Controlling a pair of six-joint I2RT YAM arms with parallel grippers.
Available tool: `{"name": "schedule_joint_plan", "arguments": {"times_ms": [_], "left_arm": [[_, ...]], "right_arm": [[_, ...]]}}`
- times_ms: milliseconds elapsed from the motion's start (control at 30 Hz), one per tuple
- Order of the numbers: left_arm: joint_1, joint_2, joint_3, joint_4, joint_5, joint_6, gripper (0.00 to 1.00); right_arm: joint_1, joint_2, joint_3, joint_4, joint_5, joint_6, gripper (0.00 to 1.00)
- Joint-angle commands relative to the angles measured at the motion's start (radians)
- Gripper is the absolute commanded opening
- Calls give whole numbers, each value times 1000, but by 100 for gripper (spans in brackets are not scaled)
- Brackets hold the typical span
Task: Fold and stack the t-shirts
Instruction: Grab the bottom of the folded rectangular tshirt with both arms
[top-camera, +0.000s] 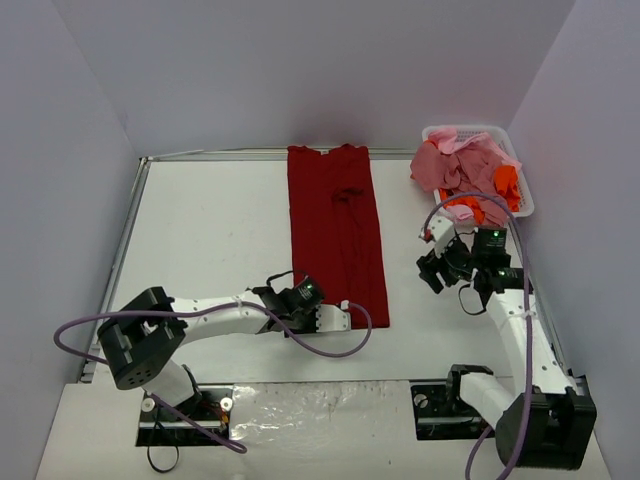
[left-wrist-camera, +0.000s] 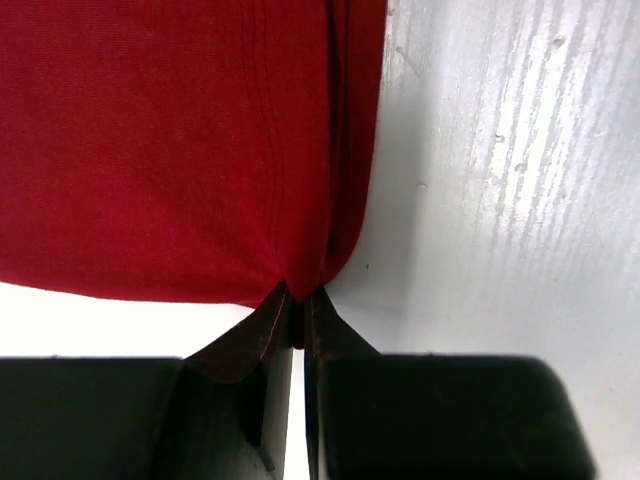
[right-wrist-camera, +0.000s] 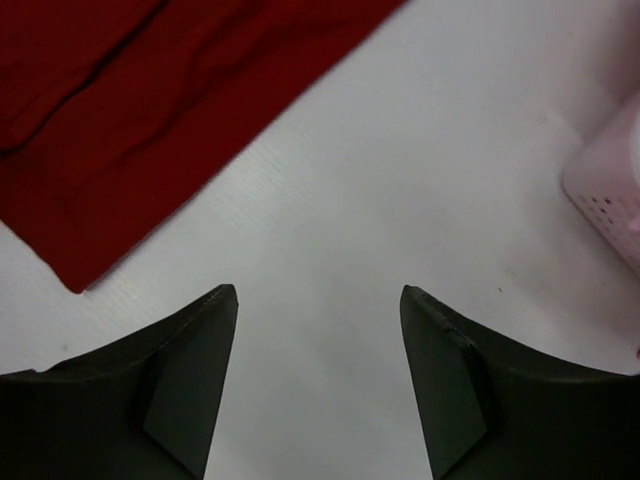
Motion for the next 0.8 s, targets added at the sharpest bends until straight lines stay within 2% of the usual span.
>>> {"name": "schedule_joint_plan", "arguments": {"times_ms": [0,267,400,567,767], "left_arm": [[15,-25,47,-75,72,-34,2],[83,7,143,-142,145,-68,3],[133,57,179,-176,239,-86,2],[207,99,215,-205,319,-101,2],[224,126,231,-219,347,-115,2]], "right_arm": [[122,17,28,-72,-45,-147,62],[304,124,-13,-87,-31,-302,54],[392,170,-42,-86,-15,-345,45],[455,161,-101,-44,-13,-358,43],[498,164,-136,-30,11,-373,43]]}}
